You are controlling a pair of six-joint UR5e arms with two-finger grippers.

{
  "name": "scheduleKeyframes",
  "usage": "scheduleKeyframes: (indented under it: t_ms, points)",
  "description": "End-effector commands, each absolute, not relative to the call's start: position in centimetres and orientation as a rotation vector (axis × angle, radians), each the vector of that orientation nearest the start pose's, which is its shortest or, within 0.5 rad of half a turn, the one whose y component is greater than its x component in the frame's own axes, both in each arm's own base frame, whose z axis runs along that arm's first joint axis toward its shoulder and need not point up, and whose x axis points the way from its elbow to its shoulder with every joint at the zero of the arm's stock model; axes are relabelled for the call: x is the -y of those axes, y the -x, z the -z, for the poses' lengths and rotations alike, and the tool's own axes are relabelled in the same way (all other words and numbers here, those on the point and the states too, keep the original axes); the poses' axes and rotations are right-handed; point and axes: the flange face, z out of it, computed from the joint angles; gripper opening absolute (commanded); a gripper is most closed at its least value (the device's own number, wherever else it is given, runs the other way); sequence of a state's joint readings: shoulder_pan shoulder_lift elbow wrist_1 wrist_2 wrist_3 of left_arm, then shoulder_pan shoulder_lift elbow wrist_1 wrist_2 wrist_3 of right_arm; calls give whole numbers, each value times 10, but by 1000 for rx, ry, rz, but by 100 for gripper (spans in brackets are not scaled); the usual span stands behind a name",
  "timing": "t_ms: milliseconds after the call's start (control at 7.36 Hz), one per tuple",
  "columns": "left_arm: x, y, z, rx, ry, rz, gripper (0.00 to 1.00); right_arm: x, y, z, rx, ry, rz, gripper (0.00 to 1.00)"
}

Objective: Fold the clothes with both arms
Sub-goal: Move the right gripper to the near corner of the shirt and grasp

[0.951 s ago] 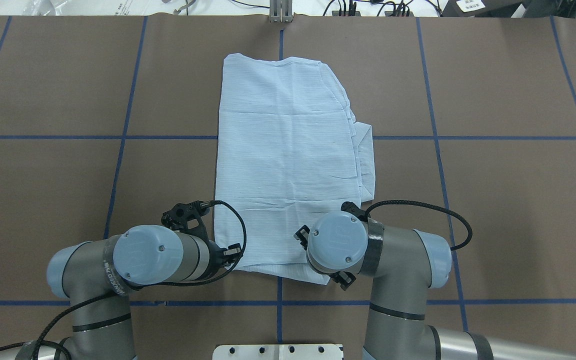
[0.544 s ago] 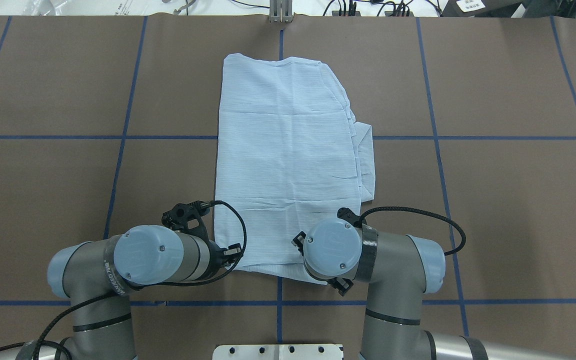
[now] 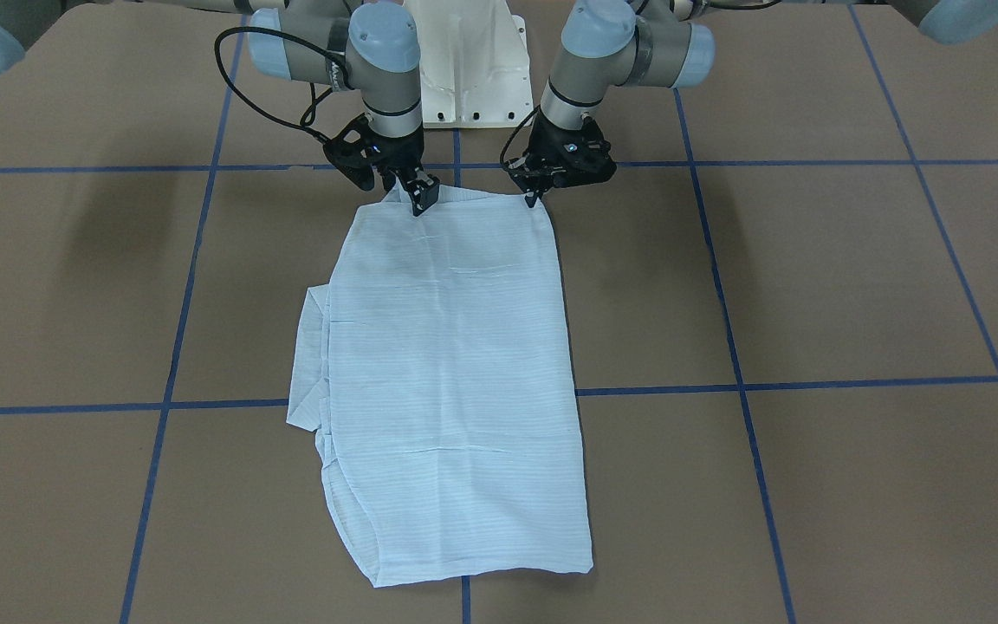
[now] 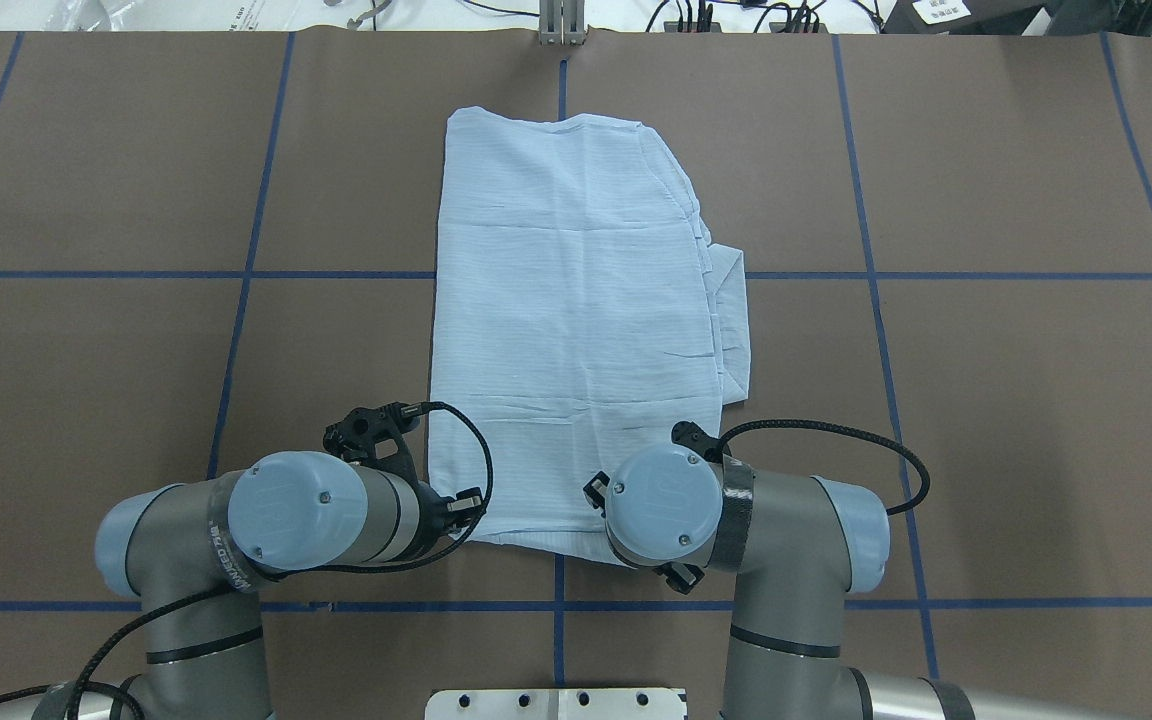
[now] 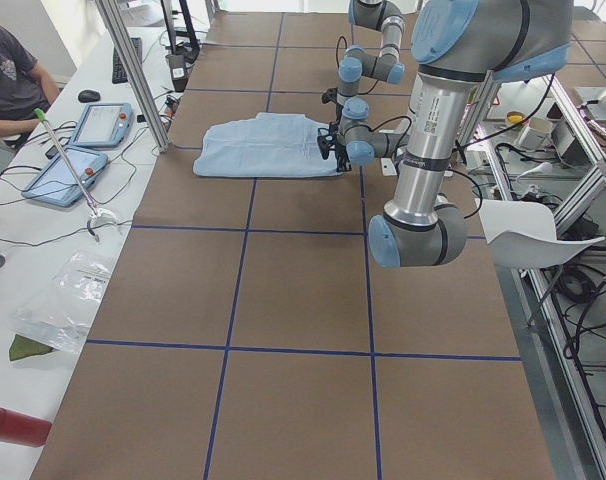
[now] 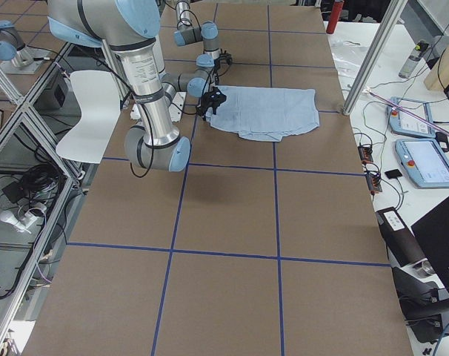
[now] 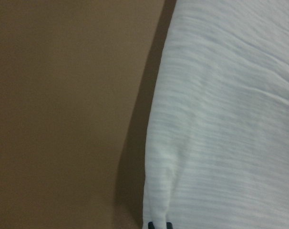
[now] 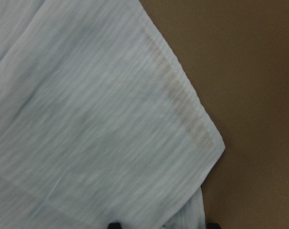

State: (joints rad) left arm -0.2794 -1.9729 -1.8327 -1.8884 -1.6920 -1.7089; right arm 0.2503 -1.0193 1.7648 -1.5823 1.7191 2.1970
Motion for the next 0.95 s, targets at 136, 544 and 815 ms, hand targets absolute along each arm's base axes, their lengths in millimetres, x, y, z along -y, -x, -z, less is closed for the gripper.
scheduleKeyframes:
  t_ms: [136, 544, 815]
  points:
    - [286, -558, -288, -983, 41, 325, 0, 275, 601, -266, 709, 286, -779, 40]
    - [286, -560, -289, -980, 42, 324, 0, 279, 595, -260, 719, 289, -784, 20]
    - [286, -560, -289, -980, 43, 322, 0, 279, 594, -259, 721, 288, -790, 0]
